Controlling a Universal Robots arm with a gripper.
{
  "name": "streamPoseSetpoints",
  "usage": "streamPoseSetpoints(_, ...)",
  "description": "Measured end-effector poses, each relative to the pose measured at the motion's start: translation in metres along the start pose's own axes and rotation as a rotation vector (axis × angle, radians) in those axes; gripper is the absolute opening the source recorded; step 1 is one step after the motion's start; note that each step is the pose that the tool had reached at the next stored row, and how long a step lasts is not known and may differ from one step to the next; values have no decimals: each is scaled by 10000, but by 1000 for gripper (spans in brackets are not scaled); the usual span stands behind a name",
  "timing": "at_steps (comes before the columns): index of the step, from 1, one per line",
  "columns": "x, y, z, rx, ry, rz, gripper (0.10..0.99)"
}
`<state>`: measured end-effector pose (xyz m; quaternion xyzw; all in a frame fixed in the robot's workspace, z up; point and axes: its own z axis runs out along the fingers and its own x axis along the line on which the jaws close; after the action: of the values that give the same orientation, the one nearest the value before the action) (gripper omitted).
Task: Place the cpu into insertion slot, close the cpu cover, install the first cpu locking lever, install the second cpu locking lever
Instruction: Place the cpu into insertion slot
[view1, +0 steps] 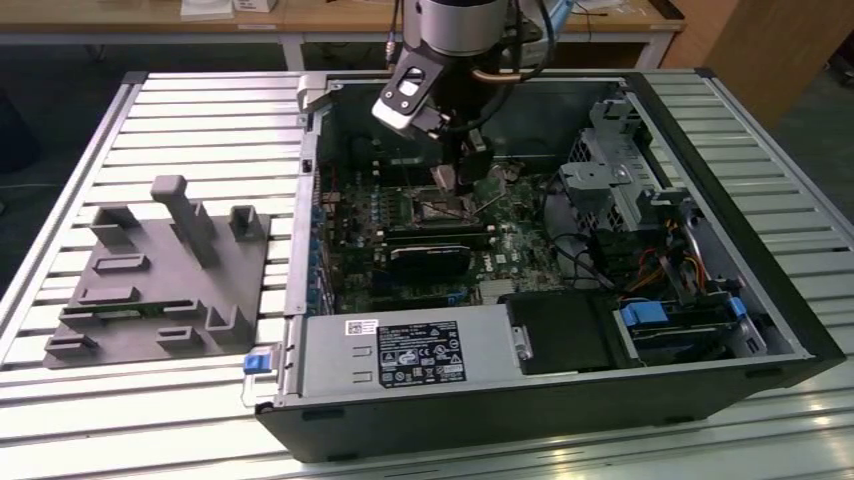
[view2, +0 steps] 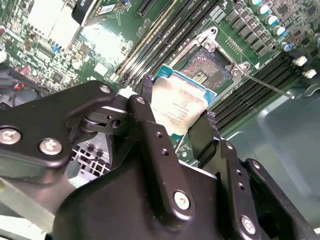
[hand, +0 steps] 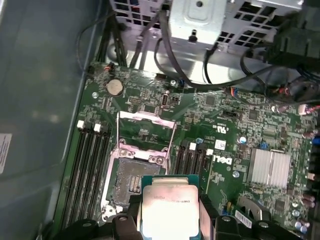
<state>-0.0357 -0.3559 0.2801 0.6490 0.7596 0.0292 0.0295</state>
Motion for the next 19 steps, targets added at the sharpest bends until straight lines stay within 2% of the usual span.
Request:
streamPoseSetpoints(9, 0, -2, 20, -1, -68, 817, 541)
streamPoseSetpoints(12, 0, -5, 38, -127, -92, 905, 541)
streamPoseSetpoints(16, 2, -11, 60, -366, -125, 996, 541)
streamPoseSetpoints(19, 3, -22, 86, -488, -146, 1081, 541)
